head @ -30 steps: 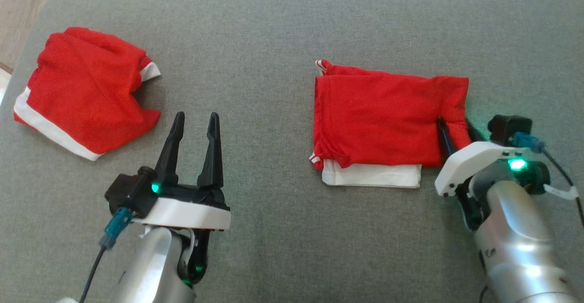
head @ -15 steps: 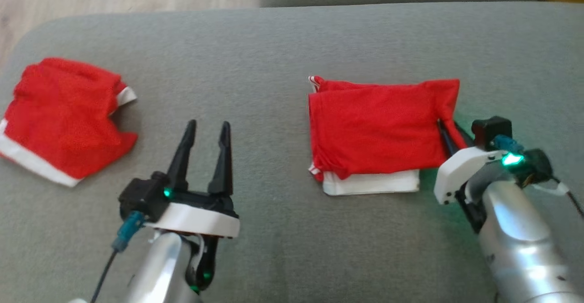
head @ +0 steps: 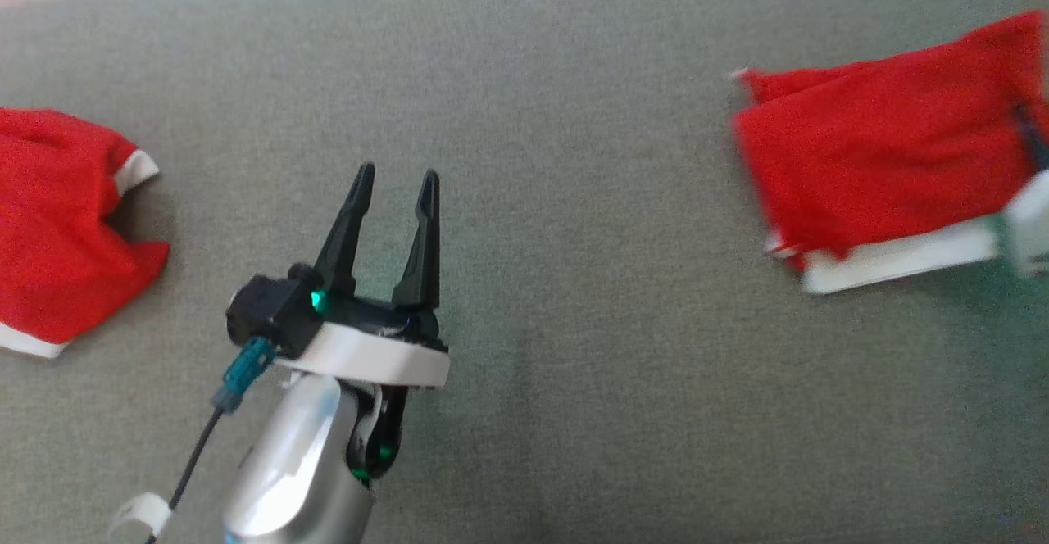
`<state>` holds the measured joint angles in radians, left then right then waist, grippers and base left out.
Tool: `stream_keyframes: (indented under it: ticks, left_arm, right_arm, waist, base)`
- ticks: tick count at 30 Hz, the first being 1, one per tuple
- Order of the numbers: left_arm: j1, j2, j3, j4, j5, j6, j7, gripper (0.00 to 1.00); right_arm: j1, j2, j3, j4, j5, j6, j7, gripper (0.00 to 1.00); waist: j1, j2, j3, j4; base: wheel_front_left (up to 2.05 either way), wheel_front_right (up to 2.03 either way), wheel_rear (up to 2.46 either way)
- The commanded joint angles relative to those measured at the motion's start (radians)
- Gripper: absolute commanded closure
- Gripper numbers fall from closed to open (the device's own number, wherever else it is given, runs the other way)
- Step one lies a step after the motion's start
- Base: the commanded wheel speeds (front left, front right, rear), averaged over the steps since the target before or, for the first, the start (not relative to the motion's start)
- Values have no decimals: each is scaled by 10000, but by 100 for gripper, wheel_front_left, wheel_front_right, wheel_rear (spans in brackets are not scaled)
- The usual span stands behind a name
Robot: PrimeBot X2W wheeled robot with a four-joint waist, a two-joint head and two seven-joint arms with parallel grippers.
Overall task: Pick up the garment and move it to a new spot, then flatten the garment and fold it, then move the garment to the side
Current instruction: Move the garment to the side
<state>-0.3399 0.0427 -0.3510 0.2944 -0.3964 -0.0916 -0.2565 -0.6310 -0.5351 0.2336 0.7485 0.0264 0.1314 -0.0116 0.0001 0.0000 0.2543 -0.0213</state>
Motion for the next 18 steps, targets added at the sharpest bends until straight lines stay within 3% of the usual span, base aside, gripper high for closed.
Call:
stream_keyframes:
  ticks: [1,4,8,13,18]
  left_arm:
    - [-415,76,257,-329,-13,-5,-53,0]
    - [-654,76,228,-304,21,-55,-53,0]
    - [-857,76,319,-284,77,-96,-53,0]
    - [-984,76,403,-265,112,-150,-53,0]
    - [-1012,76,444,-199,98,-174,-53,0]
  right_arm:
    - [-138,-661,-11,-237,195,-7,67,100]
    - [-112,-1572,-399,-149,425,-7,26,100]
    - [-118,-2179,-986,48,531,-7,24,100]
    - [-112,-2339,-1860,309,200,-7,193,100]
    - [-59,-2104,-2516,342,-62,-7,319,100]
  waist:
    - [-1,0,408,91]
    - [-1,0,768,268]
    - [-1,0,1129,405]
    - [-1,0,1361,495]
    - [-1,0,1408,504]
  base:
    - [0,0,0]
    - [0,0,0]
    - [0,0,0]
    - [0,0,0]
    - [0,0,0]
